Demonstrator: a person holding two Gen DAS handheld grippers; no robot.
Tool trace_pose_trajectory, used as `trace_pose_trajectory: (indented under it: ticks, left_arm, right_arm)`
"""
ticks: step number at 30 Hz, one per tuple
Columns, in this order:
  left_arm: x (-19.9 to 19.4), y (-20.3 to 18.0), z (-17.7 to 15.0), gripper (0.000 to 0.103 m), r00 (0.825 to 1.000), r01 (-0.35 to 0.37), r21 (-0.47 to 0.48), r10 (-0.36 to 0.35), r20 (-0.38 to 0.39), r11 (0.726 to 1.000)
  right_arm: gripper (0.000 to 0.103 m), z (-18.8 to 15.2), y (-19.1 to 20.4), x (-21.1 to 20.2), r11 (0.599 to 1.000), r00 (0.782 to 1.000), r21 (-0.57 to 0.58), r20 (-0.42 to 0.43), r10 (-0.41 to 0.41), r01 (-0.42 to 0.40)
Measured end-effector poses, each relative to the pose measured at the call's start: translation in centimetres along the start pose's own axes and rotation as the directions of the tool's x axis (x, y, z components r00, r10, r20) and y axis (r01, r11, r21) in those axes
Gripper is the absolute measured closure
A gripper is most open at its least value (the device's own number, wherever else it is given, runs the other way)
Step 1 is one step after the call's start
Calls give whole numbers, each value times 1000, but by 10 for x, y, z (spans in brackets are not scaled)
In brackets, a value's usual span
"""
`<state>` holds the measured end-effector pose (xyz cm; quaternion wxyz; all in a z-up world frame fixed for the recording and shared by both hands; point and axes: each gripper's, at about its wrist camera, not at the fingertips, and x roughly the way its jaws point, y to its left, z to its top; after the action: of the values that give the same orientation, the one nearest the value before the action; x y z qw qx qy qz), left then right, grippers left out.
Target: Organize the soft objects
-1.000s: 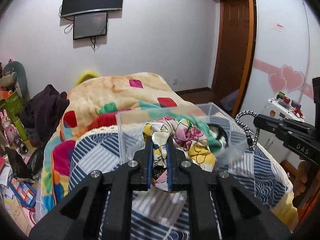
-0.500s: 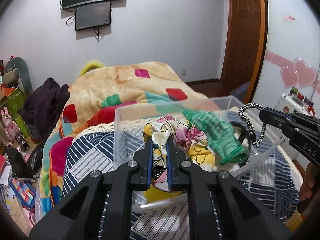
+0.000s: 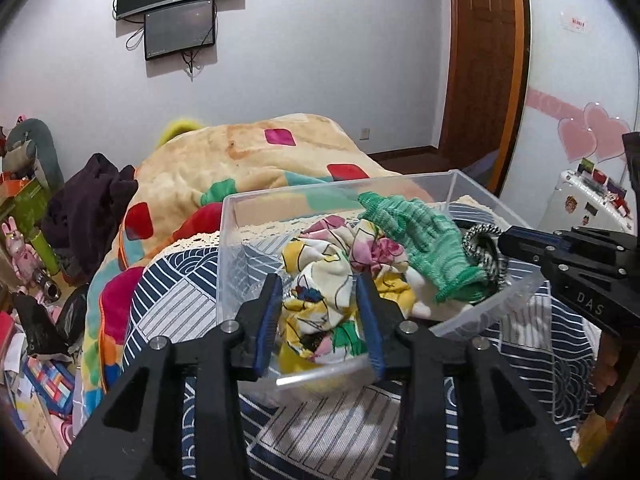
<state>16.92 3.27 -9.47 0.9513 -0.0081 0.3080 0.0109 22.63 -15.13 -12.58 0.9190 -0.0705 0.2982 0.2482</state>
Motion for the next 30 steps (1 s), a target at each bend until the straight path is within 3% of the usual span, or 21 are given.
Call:
trace_pose_trajectory:
  ticks: [6, 12, 15, 19, 24, 27, 30]
  left_arm:
    - [-27, -2, 6, 54, 998, 24, -10, -23, 55, 1000]
    - [-63, -2, 16, 51, 989, 59, -31, -54, 140, 998]
    - [-81, -3, 21, 49, 981, 78, -37, -70, 181, 996]
    - [-105, -4, 25, 39, 967, 76, -38, -64, 246, 996]
    - [-133, -6, 29, 28, 949, 76, -40, -60, 311, 996]
    - [-147, -6, 30, 25, 938, 77, -42, -58, 342, 996]
    - [-159, -8, 28, 13, 929, 71, -43, -51, 367, 996]
  right_arm:
    - [90, 3, 0, -11, 1000, 1000, 2, 17, 23, -23]
    - [69, 14, 3, -43, 999, 993, 3, 111, 49, -49]
    - [67, 19, 7, -62, 998, 984, -3, 166, 62, -62]
    - [59, 25, 13, -86, 996, 968, -10, 236, 88, -88]
    - [57, 29, 19, -108, 994, 947, -18, 302, 111, -111]
    - [43, 31, 23, -120, 993, 931, -25, 344, 117, -116]
    - [30, 31, 28, -129, 993, 916, -35, 383, 118, -113]
